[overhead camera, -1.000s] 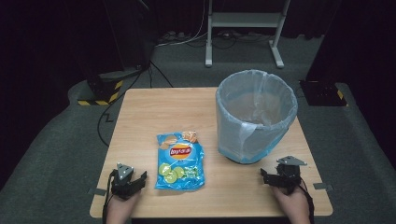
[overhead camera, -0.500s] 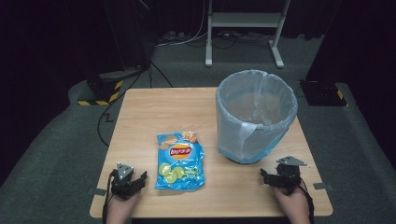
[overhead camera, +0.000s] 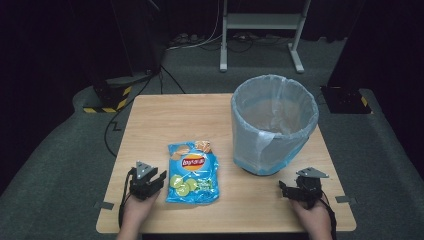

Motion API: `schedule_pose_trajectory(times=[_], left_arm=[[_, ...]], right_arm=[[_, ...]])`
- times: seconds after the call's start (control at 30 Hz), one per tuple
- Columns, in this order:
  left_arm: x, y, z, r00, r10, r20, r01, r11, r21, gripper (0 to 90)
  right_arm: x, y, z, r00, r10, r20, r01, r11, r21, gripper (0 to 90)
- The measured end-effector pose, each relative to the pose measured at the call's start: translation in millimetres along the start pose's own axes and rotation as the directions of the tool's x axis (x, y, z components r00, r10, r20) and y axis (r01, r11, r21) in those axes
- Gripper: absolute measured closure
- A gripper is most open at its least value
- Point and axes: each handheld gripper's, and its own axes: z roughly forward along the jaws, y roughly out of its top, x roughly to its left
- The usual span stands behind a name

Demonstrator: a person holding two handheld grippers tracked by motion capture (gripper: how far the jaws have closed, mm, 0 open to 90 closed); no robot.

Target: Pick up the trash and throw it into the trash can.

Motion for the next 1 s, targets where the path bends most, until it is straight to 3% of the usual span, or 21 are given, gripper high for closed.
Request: schedule_pose_trajectory(times=[0.1,0.17,0.23,0.33,0.43,0.57,0.63,0.7,0.83,0.9,1.0], left_arm=[[-7.6,9.9,10.5,0.9998,-0.001,0.022,0.001,1.0,0.004,58.8],[-15.2,11.1,18.5,0.9996,0.017,0.022,-0.018,0.9991,0.039,58.3],[-23.0,9.1,23.7,0.9982,0.024,0.055,-0.028,0.9977,0.062,59.0],[-40.5,5.9,26.4,0.992,0.052,0.115,-0.06,0.9959,0.068,59.0],[-58.9,4.3,27.2,0.9816,0.072,0.177,-0.085,0.9939,0.069,58.4],[-75.0,7.0,22.0,0.9678,0.087,0.236,-0.097,0.9949,0.03,57.1],[-76.2,11.9,18.8,0.9702,0.099,0.221,-0.102,0.9948,0.002,55.7],[-70.4,19.1,18.2,0.9772,0.09,0.192,-0.088,0.9959,-0.021,54.8],[-54.3,36.2,29.0,0.991,0.087,0.102,-0.082,0.9953,-0.051,51.6],[-49.1,44.3,39.0,0.9919,0.103,0.075,-0.098,0.9928,-0.07,45.1],[-42.7,55.9,59.1,0.9934,0.082,0.081,-0.075,0.9942,-0.076,40.1]], right_arm=[[0.1,0.0,-0.1,1.0,0.002,-0.001,-0.002,1.0,0.001,12.6],[0.1,0.0,-0.1,1.0,0.002,-0.001,-0.002,1.0,0.001,12.6],[0.1,0.0,-0.1,1.0,0.001,0.0,-0.001,1.0,0.001,12.7],[0.0,0.0,0.0,1.0,-0.001,0.0,0.001,1.0,0.0,12.7],[0.1,0.0,-0.1,1.0,0.002,0.0,-0.002,1.0,0.001,12.7],[0.0,0.0,0.0,1.0,0.0,0.0,0.0,1.0,0.0,12.7],[0.1,0.0,-0.1,1.0,0.002,0.0,-0.002,1.0,0.001,12.7],[0.1,0.0,-0.1,1.0,0.002,0.0,-0.002,1.0,0.001,12.7],[0.1,0.0,-0.1,1.0,0.001,0.0,-0.001,1.0,0.001,12.7],[0.1,0.0,-0.1,1.0,0.002,0.0,-0.002,1.0,0.001,12.7],[0.1,0.0,-0.1,1.0,0.001,0.0,-0.001,1.0,0.001,12.7]])
